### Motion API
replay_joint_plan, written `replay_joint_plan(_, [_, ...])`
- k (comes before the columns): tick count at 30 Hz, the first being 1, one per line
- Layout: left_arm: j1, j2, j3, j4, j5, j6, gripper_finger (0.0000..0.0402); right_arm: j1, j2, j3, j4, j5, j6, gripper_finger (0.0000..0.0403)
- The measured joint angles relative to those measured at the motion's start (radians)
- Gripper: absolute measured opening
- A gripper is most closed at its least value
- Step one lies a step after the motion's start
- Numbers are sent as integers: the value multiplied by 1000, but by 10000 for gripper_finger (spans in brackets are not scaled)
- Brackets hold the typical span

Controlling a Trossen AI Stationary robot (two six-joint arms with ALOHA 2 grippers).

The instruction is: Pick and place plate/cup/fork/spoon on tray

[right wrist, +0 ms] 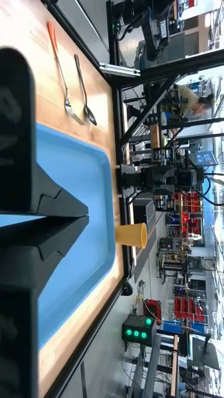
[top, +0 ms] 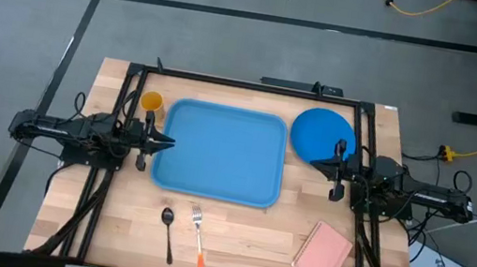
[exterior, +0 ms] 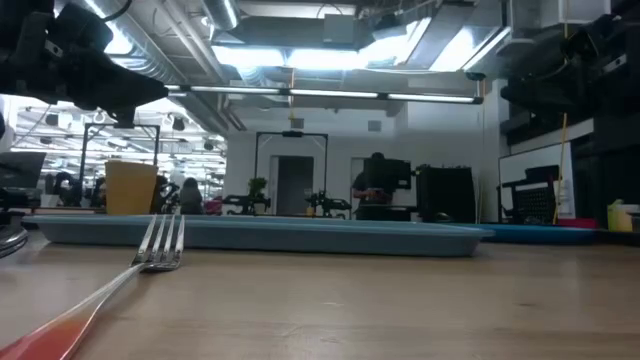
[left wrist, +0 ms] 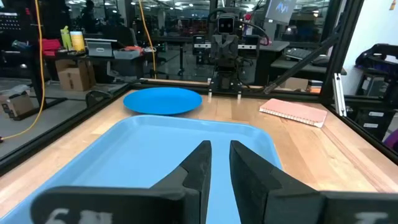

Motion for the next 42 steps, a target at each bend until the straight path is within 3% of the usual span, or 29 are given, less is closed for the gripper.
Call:
replay_joint_plan(11, [0,0,0,0,0,1,51,0,0,0,0,0,0,10])
replay_joint_plan(17, [0,0,0,1,-11,195,51,0,0,0,0,0,0,10])
replay_joint_plan(22, [0,0,-1,22,-31,202,51,0,0,0,0,0,0,10])
replay_joint_plan(31, [-1,0,-1,198,22,-41,51,0,0,0,60,-13,239,10])
replay_joint_plan(33, [0,0,-1,240,19,-23,51,0,0,0,105,-2,243,10])
replay_joint_plan(37, [0,0,-1,302,-9,-15,51,0,5,0,336,26,424,10])
replay_joint_plan(39, [0,0,-1,306,-26,-8,51,0,12,0,554,9,368,10])
replay_joint_plan(42, [0,0,-1,313,-79,-8,51,1,38,28,787,-76,142,10])
